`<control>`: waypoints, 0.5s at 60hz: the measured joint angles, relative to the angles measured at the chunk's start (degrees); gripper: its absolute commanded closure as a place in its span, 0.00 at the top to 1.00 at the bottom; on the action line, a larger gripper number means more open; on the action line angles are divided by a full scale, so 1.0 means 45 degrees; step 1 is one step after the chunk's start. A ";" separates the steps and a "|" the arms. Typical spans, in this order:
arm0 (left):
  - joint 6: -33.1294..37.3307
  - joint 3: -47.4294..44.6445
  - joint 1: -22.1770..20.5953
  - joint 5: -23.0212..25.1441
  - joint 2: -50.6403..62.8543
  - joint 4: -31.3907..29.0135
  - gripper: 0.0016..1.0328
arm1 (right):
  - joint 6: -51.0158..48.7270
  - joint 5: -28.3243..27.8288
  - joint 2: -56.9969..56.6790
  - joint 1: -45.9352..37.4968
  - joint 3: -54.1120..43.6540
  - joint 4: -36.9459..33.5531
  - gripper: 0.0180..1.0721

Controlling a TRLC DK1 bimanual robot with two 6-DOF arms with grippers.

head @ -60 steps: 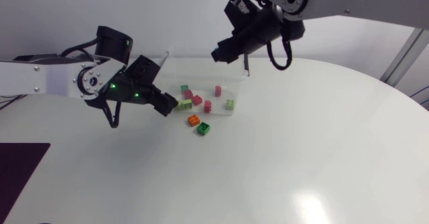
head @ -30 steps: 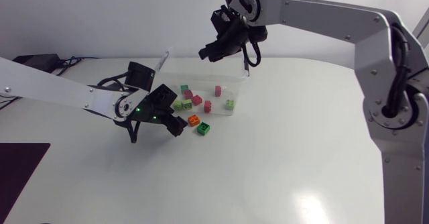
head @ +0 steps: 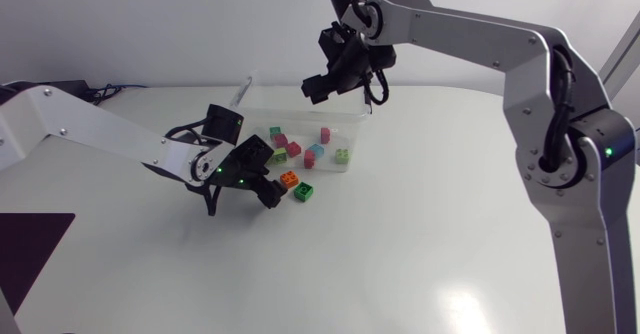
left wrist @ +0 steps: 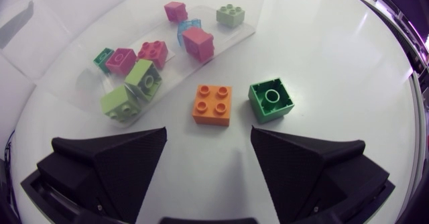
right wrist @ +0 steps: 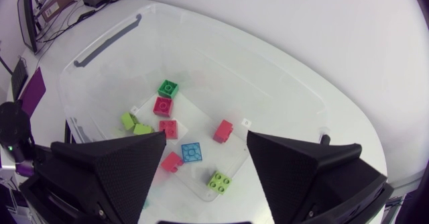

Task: Place the duplo bricks in the container

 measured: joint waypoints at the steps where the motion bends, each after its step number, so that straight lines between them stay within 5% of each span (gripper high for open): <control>1: 0.0000 0.0034 0.0000 0.0010 0.0039 0.0010 0.84 | 0.0005 -0.0010 -0.0112 0.0000 -0.0243 0.0092 0.93; 30: 0.0000 0.0729 -0.0097 0.0466 0.1229 0.0767 0.79 | -0.0321 -0.0631 -0.7388 0.0763 -1.1608 0.5158 0.93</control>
